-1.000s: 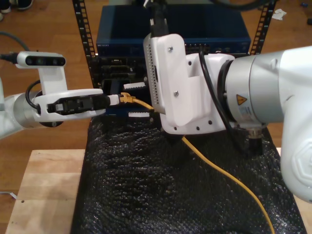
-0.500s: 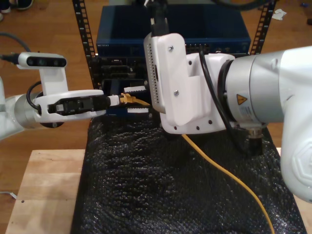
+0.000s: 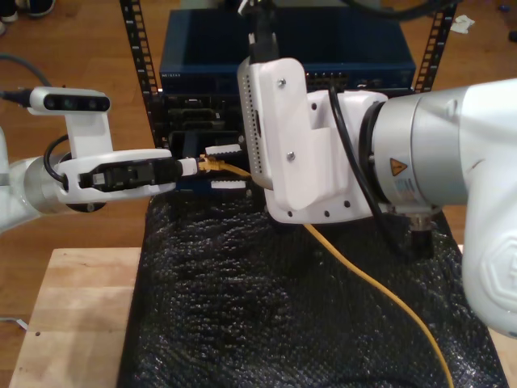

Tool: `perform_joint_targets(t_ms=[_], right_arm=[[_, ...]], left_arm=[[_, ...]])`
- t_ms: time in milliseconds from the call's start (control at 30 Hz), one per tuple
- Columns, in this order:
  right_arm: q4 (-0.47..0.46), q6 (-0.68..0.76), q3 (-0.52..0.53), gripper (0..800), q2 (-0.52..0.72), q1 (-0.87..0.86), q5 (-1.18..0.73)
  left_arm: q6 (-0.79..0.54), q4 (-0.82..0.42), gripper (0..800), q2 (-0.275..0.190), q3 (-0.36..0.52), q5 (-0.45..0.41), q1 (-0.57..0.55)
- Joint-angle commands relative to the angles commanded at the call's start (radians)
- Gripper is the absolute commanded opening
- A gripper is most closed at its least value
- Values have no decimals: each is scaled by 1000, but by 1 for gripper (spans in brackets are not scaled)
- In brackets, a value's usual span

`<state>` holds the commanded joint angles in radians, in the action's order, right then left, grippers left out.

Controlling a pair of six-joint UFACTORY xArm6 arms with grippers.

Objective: Grab the cable and plug it in

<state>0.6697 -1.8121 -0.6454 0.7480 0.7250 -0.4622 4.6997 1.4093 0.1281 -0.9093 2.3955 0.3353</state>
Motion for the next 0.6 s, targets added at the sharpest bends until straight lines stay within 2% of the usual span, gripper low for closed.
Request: perform_joint_targets(t_ms=[600], right_arm=[[2, 0, -2, 237, 0, 0, 2]], left_arm=[[0, 2, 20, 3, -2, 28, 0]])
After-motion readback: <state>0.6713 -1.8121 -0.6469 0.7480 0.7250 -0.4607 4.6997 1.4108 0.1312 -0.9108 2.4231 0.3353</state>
